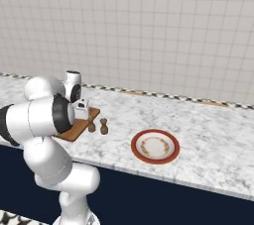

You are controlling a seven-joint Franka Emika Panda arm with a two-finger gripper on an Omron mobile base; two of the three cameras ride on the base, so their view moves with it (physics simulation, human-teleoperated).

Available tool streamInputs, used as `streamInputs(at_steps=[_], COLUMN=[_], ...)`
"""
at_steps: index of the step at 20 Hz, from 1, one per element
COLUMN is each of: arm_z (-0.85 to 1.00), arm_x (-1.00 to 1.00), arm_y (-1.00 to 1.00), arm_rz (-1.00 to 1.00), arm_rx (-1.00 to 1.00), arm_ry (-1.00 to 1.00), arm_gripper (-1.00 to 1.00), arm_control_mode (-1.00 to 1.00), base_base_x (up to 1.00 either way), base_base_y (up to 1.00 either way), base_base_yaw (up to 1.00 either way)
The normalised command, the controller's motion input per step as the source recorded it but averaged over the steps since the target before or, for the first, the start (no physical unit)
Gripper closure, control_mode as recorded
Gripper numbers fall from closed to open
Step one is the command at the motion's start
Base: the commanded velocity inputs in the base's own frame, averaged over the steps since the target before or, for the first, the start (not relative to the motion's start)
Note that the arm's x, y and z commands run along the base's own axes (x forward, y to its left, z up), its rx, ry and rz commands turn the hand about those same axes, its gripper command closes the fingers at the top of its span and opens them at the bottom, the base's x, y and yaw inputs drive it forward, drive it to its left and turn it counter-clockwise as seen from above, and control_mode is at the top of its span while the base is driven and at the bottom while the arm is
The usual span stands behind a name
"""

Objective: Pick up the knife from the drawer and place it on the cutting board. Then place the meat from the plate to the cutting board.

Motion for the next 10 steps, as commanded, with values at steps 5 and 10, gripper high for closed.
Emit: streamInputs(at_steps=[5,10], arm_z=[-0.06,-0.30], arm_x=[0.26,0.02], arm_y=[0.11,0.00], arm_rz=[-0.03,-0.04], arm_rx=[-0.03,-0.13], arm_ry=[0.01,0.08], arm_gripper=[1.00,1.00], arm_control_mode=[-1.00,-1.00], base_base_x=[0.00,0.00], base_base_y=[0.00,0.00], base_base_yaw=[0.00,0.00])
